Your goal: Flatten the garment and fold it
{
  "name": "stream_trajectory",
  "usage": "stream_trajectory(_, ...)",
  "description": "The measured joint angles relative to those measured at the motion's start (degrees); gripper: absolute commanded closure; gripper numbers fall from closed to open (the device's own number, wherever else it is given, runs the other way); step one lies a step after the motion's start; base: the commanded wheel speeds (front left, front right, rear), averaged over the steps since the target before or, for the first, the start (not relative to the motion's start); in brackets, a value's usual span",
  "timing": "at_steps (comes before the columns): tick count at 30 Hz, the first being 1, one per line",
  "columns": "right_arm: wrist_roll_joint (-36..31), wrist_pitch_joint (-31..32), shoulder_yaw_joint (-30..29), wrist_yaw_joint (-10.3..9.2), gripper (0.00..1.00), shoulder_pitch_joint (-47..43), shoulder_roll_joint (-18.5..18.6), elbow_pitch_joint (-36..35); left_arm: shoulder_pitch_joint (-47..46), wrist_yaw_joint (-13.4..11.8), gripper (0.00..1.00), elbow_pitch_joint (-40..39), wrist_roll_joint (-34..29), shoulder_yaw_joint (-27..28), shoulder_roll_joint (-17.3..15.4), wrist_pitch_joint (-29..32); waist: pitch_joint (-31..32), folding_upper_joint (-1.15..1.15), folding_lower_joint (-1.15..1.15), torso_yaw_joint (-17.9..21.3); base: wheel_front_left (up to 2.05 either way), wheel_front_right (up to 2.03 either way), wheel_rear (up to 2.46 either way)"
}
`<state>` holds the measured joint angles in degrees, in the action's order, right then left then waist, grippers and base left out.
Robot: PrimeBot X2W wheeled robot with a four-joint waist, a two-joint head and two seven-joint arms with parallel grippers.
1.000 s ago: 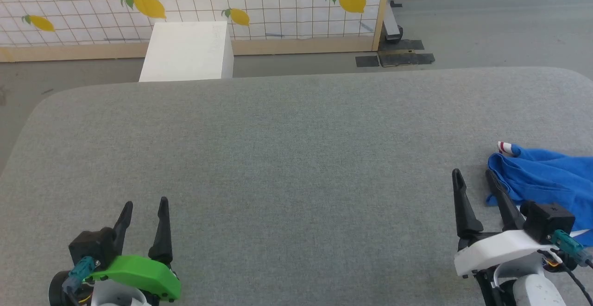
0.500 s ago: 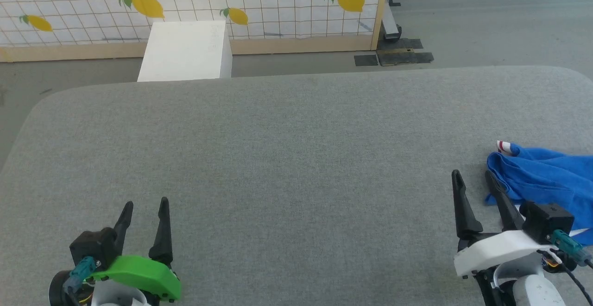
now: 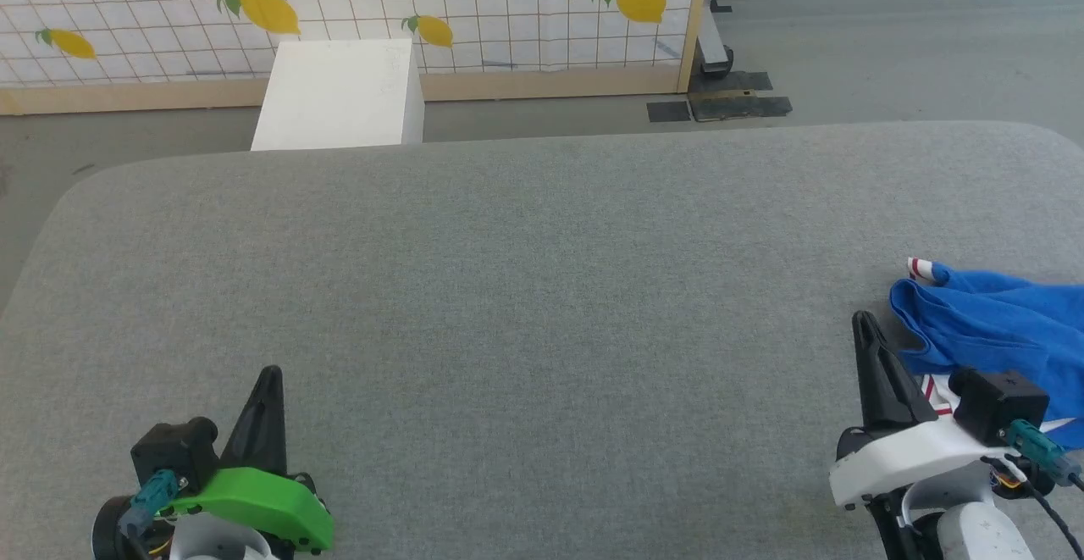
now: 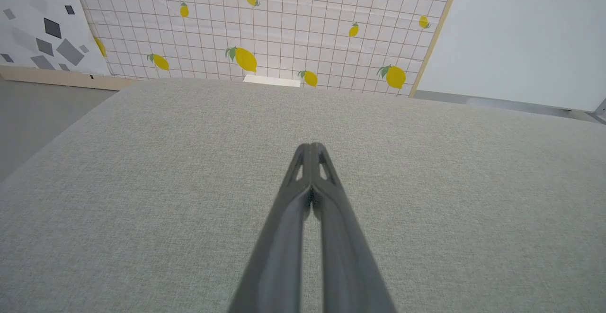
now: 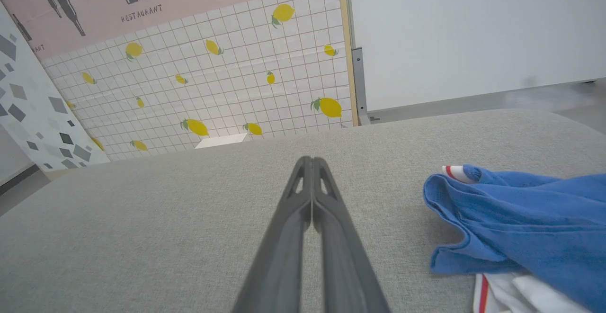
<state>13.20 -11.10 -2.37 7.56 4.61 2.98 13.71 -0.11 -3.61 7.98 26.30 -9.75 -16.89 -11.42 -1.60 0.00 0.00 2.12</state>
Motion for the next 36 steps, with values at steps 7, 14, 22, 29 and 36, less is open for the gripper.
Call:
stream_trajectory(7, -0.6, 0.6, 0.1, 0.00, 1.00, 0.0, 0.0, -0.7, 0.0, 0.0, 1.00, -0.4, -0.9, 0.5, 0.8, 0.6, 0.1, 0.00, 0.00, -0.1, 0.00, 0.00, 0.00)
stream_trajectory(14, -1.3, 1.1, 0.2, 0.00, 1.00, 0.0, 0.0, -1.5, 0.0, 0.1, 1.00, -0.9, -3.0, 1.1, 1.3, 1.3, 0.2, 0.00, 0.00, -0.2, 0.00, 0.00, 0.00)
stream_trajectory(22, -2.3, 2.0, 0.4, 0.00, 1.00, 0.0, 0.0, -2.3, 0.0, 0.5, 1.00, -1.4, -4.1, 1.7, 2.4, 1.8, 0.3, 0.00, 0.00, -0.4, 0.00, 0.00, 0.00)
stream_trajectory(29, -2.9, 2.6, 0.5, 0.00, 1.00, -0.1, 0.0, -3.1, 0.0, 0.6, 1.00, -1.8, -6.2, 2.2, 3.1, 2.6, 0.4, 0.00, 0.00, -0.5, 0.00, 0.00, 0.00)
stream_trajectory(36, -3.6, 3.1, 0.6, 0.00, 1.00, -0.4, 0.0, -3.8, 0.0, 0.9, 1.00, -2.2, -7.3, 2.8, 4.0, 3.3, 0.5, 0.00, 0.00, -0.6, 0.00, 0.00, 0.00)
